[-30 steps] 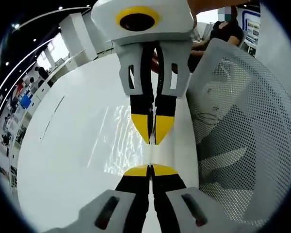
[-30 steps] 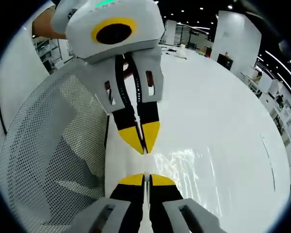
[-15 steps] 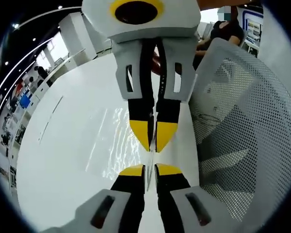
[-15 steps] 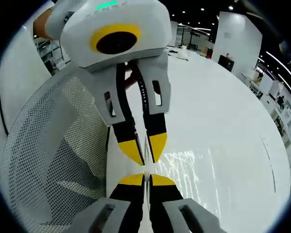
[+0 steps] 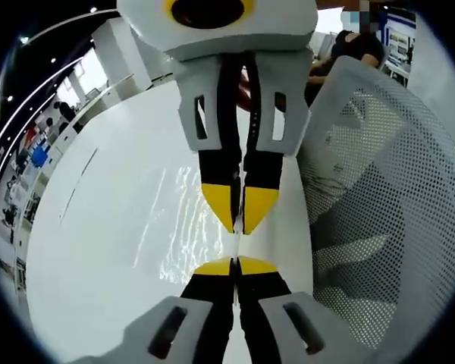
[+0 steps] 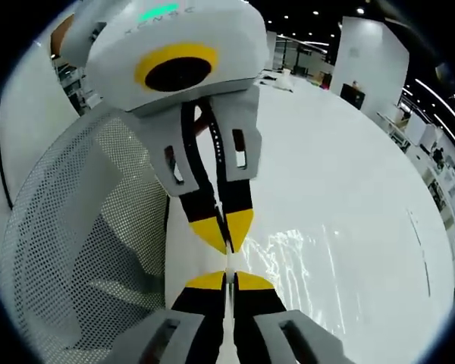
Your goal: Open the resealable bag by pulling the two sides of the seal apart until the entire bag opening is separated and visibly accessible.
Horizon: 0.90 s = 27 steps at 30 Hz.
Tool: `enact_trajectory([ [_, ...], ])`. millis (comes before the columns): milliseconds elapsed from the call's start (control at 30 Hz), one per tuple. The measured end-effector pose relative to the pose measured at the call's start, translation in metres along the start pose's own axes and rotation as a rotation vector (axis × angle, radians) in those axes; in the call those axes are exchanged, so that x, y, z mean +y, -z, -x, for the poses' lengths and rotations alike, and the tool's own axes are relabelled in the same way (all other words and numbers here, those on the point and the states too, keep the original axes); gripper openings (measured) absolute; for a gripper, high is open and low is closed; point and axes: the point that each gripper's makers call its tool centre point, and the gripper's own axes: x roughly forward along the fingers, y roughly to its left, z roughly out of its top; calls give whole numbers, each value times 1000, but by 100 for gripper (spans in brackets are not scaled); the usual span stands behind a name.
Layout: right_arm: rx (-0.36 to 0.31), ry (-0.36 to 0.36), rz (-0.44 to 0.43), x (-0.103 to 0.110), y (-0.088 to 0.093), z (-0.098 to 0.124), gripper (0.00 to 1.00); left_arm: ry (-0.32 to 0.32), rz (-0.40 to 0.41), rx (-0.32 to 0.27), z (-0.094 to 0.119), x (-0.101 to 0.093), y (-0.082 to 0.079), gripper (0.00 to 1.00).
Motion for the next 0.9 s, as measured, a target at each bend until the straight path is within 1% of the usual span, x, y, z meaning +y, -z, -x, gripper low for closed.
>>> enact_trajectory([
  [100,-12,6,-19,-2,3,5,0,-1,23,-10,2,1,-1,0],
  [200,1,9,-18,-2,6,6,0,1,13,1,1,1,-1,0],
  [367,5,13,-21,-1,7,6,0,4,12,3,0,-1,-3,0],
  [533,14,18,-19,-1,11,8,0,4,23,4,0,-1,-1,0],
  [700,10,20,-29,1,14,10,0,11,25,4,1,-2,-1,0],
  [800,21,22,-27,3,18,11,0,18,33,10,0,-4,0,0],
  [867,27,22,-27,3,22,13,0,16,17,13,1,-5,1,0],
  [900,28,23,-30,3,23,13,0,18,21,13,1,-5,1,0],
])
